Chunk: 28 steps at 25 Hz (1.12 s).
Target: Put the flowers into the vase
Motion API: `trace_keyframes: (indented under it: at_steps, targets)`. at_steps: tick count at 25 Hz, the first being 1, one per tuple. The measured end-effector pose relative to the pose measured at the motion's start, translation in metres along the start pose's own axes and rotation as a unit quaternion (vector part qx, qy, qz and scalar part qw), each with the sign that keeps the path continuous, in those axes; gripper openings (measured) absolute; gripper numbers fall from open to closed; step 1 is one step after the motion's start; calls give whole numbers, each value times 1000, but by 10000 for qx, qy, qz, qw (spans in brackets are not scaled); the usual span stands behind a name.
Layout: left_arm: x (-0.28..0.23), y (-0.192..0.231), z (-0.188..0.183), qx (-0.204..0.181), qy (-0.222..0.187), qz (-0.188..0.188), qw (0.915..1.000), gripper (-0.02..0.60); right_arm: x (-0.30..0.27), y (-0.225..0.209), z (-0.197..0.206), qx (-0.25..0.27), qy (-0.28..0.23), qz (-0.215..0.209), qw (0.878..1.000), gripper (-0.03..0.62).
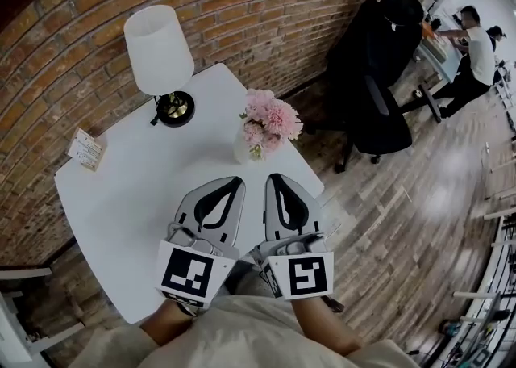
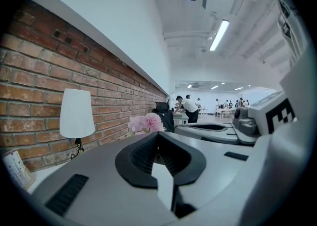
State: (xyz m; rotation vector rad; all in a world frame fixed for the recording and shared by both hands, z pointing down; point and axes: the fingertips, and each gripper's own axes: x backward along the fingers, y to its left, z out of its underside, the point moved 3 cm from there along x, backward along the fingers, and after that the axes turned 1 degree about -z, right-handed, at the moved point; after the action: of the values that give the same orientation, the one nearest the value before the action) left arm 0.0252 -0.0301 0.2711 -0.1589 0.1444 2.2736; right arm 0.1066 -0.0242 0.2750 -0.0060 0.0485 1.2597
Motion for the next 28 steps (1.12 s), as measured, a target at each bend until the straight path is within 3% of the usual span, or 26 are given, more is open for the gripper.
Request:
trace_keyframes:
  at_steps: [15,28]
  targets:
    - [41,-18,-16,-109,-133,-10,9999,8,45,35,-30,38,-58,-53,10000,8]
    - [50,-29,-13,-123,-103,113,9998,8,60,38,-27,-11,32,41,10000,6]
